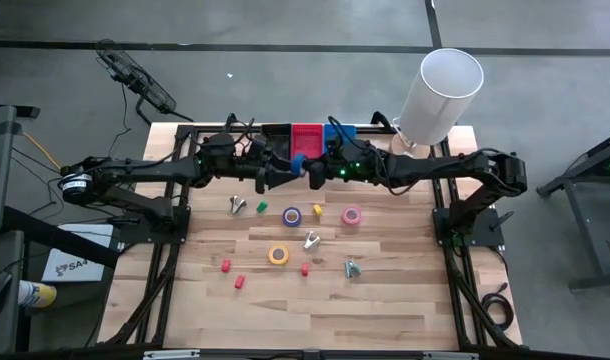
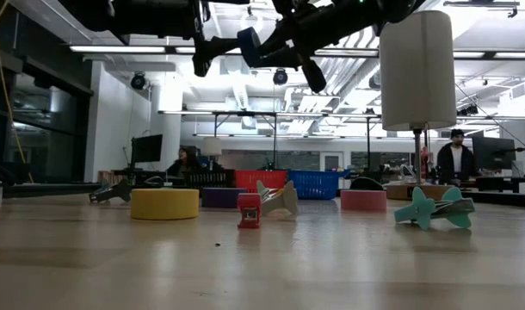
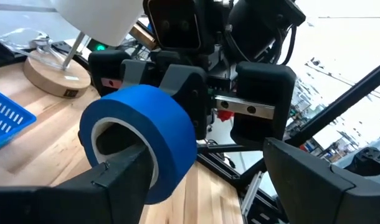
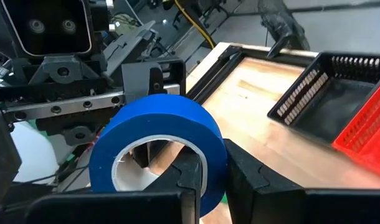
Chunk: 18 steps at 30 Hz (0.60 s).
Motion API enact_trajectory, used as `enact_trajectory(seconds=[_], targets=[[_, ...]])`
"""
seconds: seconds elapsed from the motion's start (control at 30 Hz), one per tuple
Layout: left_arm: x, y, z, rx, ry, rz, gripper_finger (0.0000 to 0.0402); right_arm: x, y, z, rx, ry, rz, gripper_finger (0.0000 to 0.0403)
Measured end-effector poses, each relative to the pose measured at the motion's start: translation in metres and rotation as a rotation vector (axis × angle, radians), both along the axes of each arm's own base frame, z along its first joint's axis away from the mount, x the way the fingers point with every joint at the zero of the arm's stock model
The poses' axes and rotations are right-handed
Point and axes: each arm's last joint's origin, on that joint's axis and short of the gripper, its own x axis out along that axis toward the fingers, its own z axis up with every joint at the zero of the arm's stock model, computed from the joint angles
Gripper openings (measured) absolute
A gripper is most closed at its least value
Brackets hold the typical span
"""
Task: Pick and place Stapler, Stapler remover, tape
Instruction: Put the right blue tape into the black bin
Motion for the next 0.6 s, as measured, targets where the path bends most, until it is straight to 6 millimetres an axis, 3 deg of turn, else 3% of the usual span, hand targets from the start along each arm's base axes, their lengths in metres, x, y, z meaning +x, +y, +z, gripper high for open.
enact_trajectory(seconds=[0.6], targets=[[0.0001,0.0005,-0.0014,-0.004,0.015,0.023,0.0291,0.0097,-0.0025,-0.0103,0.032,-0.028,0.021,0.0033]])
